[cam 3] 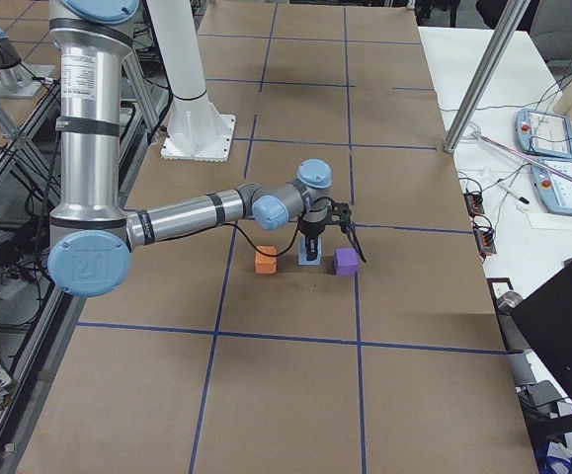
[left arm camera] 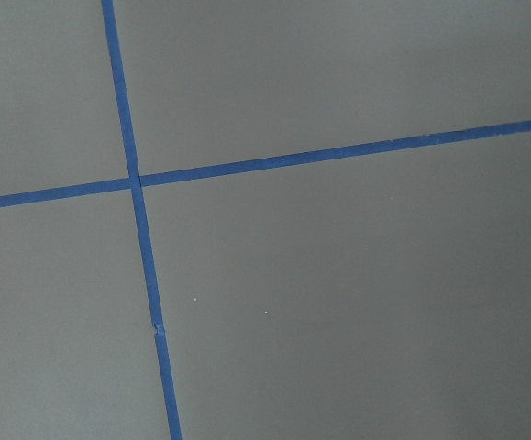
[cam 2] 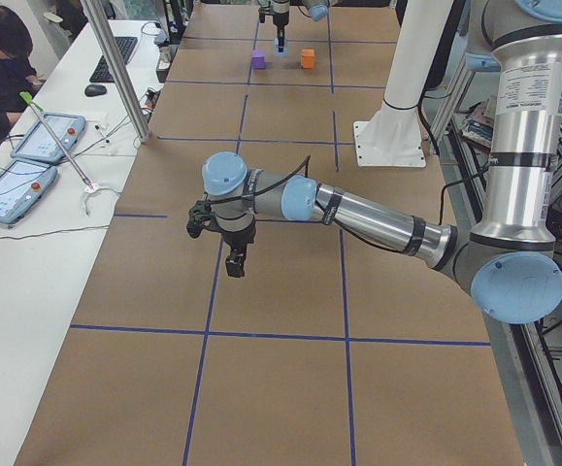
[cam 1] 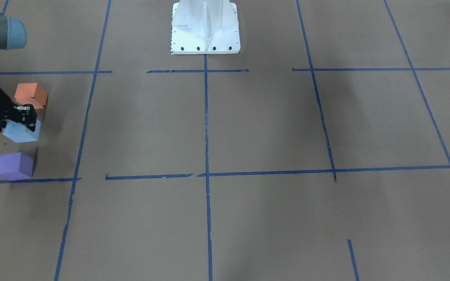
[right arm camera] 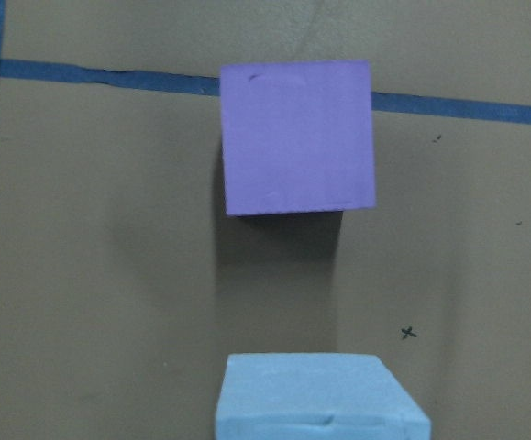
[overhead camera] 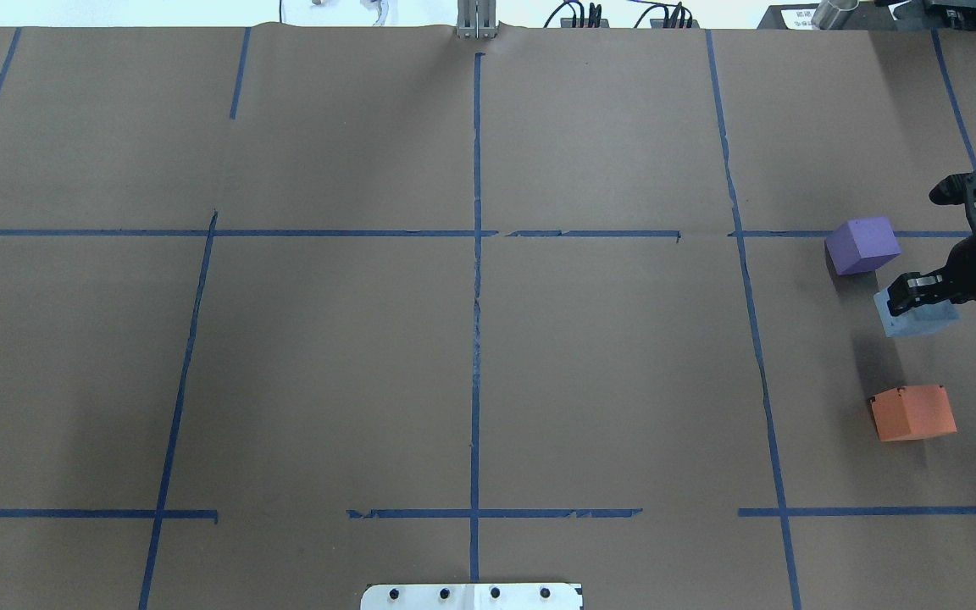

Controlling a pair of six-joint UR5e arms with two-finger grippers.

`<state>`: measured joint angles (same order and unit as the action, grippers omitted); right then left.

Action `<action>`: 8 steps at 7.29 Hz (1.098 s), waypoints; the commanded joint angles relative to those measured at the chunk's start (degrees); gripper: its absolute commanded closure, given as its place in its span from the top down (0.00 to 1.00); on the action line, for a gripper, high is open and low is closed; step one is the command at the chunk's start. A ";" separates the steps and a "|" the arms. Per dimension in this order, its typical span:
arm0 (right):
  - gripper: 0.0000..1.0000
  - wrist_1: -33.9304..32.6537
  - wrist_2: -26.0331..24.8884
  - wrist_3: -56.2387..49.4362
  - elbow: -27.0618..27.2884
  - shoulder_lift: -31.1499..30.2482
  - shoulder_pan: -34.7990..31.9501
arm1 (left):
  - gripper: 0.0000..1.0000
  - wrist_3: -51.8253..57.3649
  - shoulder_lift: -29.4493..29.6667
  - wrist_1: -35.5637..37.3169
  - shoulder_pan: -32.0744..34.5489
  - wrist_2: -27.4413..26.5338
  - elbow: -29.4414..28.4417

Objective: Place blue block between orange and purple blocks
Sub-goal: 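Lower the cube into the gap between purple and orange cubes and release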

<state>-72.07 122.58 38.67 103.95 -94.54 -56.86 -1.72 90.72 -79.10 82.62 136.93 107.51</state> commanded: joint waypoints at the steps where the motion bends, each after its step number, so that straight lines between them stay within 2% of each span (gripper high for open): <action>1: 0.26 10.66 -0.07 5.43 -6.17 -0.47 0.87 | 1.00 -0.04 0.07 0.00 0.00 0.00 -0.02; 2: 0.31 13.25 -0.24 5.97 -8.56 -0.04 1.83 | 1.00 -0.04 0.07 0.00 0.00 0.00 -0.02; 4: 0.67 13.36 -0.59 5.89 -8.59 1.02 3.51 | 1.00 -0.04 0.07 0.00 0.00 0.00 -0.02; 5: 1.00 13.36 -0.59 5.80 -7.89 0.94 3.51 | 1.00 -0.04 0.07 -0.09 0.00 0.00 -0.02; 8: 1.00 12.31 0.55 3.36 -4.55 0.41 1.77 | 1.00 -0.04 0.07 0.00 0.00 0.00 -0.02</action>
<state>-59.33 122.57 43.34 98.19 -93.99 -53.78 -1.76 90.79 -79.13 82.62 136.97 107.49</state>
